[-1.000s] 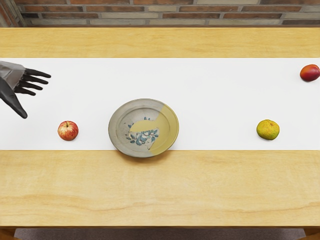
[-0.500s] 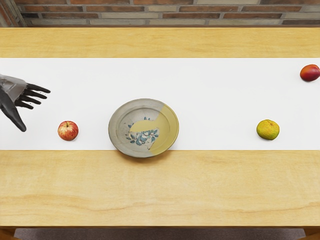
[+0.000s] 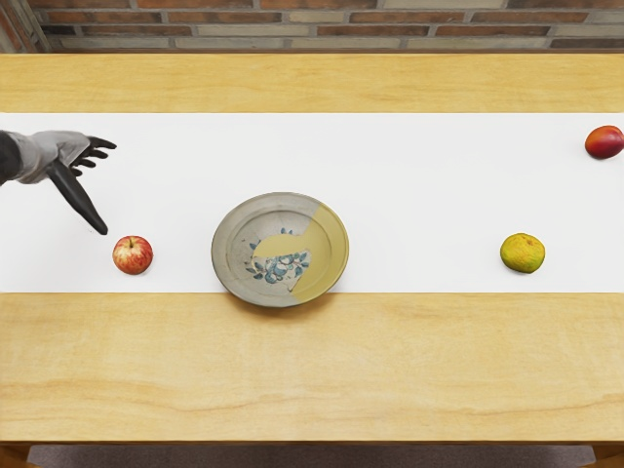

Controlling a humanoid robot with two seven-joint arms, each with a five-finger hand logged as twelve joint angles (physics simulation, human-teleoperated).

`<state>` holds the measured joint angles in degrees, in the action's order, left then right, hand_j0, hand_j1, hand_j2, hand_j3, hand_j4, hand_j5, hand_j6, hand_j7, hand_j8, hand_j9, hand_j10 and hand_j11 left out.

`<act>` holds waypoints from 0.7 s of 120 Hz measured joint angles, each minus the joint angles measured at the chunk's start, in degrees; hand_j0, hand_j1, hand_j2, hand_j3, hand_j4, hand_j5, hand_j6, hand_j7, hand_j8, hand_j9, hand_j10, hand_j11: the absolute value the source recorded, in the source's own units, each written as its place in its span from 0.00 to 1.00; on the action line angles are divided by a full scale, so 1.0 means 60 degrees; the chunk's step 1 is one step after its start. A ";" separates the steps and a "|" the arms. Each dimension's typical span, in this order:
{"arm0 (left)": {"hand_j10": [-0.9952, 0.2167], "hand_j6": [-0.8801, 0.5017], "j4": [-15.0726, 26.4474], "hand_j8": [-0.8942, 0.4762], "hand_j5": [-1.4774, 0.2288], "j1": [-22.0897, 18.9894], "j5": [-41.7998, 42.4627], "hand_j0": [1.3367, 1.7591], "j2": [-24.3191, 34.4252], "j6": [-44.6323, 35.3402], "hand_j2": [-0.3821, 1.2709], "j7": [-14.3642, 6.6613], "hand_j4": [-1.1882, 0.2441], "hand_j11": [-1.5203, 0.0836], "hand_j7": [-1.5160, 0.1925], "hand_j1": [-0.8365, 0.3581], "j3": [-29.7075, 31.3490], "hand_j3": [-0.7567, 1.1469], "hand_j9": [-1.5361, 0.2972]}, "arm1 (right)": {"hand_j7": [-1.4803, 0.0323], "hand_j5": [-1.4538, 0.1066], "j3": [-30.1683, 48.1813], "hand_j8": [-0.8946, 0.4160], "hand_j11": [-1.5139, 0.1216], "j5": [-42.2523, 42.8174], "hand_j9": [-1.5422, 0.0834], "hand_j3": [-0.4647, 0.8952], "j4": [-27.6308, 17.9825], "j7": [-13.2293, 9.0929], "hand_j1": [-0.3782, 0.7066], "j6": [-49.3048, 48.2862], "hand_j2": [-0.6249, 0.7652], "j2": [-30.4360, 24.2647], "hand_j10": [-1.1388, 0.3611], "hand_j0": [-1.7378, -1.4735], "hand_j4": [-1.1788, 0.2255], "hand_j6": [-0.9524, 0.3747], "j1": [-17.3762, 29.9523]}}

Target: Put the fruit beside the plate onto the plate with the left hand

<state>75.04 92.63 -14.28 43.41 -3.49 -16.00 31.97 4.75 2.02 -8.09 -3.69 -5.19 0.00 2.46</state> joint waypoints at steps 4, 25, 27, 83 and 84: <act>0.79 0.61 0.0087 0.62 0.83 0.0074 -0.0196 0.76 -0.0306 -0.0357 0.24 -0.0006 0.80 0.91 0.86 0.95 0.0235 0.40 0.81 | 0.98 0.93 0.0000 0.68 0.93 0.0000 0.95 0.34 0.0000 0.0000 0.03 0.0000 0.45 0.0000 0.76 0.30 0.84 0.72 0.0000; 0.79 0.61 0.0693 0.62 0.83 0.0066 -0.0630 0.76 -0.0758 -0.1994 0.24 -0.0096 0.80 0.91 0.86 0.95 0.0989 0.40 0.81 | 0.98 0.93 0.0000 0.68 0.93 0.0000 0.95 0.34 0.0000 0.0000 0.03 0.0000 0.45 0.0000 0.76 0.30 0.84 0.72 0.0000; 0.79 0.60 0.0760 0.62 0.83 0.0062 -0.0640 0.76 -0.0791 -0.2130 0.24 -0.0114 0.80 0.91 0.86 0.95 0.1028 0.40 0.81 | 0.98 0.93 0.0000 0.68 0.93 0.0000 0.95 0.34 0.0000 0.0000 0.03 0.0000 0.45 0.0000 0.76 0.30 0.84 0.72 0.0000; 0.70 0.53 0.1812 0.54 0.75 -0.0394 -0.0621 0.76 -0.1294 -0.3424 0.25 -0.0419 0.72 0.83 0.77 0.84 0.1407 0.40 0.73 | 0.98 0.93 0.0000 0.68 0.93 0.0000 0.95 0.34 0.0000 0.0000 0.03 0.0000 0.45 0.0000 0.76 0.30 0.84 0.72 0.0000; 0.69 0.52 0.1816 0.54 0.75 -0.0394 -0.0621 0.76 -0.1291 -0.3461 0.25 -0.0420 0.72 0.82 0.77 0.84 0.1411 0.40 0.73 | 0.98 0.93 0.0000 0.68 0.93 0.0000 0.95 0.34 0.0000 0.0000 0.03 0.0000 0.45 0.0000 0.76 0.30 0.84 0.72 0.0000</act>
<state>85.94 90.26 -18.00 35.66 -24.25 -18.52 40.44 4.75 2.02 -8.09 -3.69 -5.19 0.00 2.46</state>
